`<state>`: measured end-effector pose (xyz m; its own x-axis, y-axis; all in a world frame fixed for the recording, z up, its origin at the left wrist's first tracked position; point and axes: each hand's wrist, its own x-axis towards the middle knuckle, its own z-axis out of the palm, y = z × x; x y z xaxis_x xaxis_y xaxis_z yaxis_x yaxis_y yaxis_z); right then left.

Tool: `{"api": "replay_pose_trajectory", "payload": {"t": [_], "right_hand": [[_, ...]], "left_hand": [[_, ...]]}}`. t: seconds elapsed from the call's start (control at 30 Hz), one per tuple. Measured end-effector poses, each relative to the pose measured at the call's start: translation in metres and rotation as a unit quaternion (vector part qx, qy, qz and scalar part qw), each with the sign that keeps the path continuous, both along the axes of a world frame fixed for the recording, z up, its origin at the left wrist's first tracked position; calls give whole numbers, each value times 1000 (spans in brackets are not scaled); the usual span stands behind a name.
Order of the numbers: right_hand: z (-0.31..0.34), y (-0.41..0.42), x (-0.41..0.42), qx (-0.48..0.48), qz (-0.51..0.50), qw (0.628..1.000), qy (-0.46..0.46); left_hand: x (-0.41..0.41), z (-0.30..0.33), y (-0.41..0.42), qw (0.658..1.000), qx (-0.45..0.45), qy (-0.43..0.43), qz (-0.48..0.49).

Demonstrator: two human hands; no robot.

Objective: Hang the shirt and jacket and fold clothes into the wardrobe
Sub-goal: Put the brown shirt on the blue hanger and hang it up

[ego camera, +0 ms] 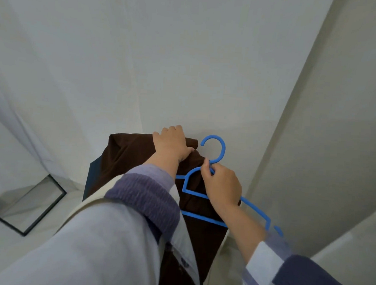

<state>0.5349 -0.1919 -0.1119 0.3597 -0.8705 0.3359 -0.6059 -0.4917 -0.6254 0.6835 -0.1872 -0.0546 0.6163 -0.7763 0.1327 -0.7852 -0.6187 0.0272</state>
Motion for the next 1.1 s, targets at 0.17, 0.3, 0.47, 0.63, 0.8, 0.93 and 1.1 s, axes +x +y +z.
{"api": "replay_pose_trajectory", "payload": {"t": [0.17, 0.3, 0.47, 0.63, 0.8, 0.93, 1.1], "right_hand": [[4, 0, 1, 0, 5, 1000, 13], [22, 17, -2, -17, 26, 1000, 2], [57, 48, -9, -48, 23, 998, -30], [86, 82, -14, -64, 11, 997, -42], [98, 108, -18, -77, 18, 996, -49], [101, 118, -20, -84, 8, 995, -51], [106, 122, -29, -102, -4, 993, -57]], "left_hand": [[-1, 8, 12, 997, -68, -32, -1], [-4, 40, 40, 988, -149, 12, 30], [0, 77, 94, 969, -226, 95, 43], [6, 89, 149, 980, -183, 42, 68], [4, 85, 183, 984, -132, 12, 123], [5, 73, 196, 980, -137, -21, 140], [14, 77, 209, 958, -221, 79, 166]]}}
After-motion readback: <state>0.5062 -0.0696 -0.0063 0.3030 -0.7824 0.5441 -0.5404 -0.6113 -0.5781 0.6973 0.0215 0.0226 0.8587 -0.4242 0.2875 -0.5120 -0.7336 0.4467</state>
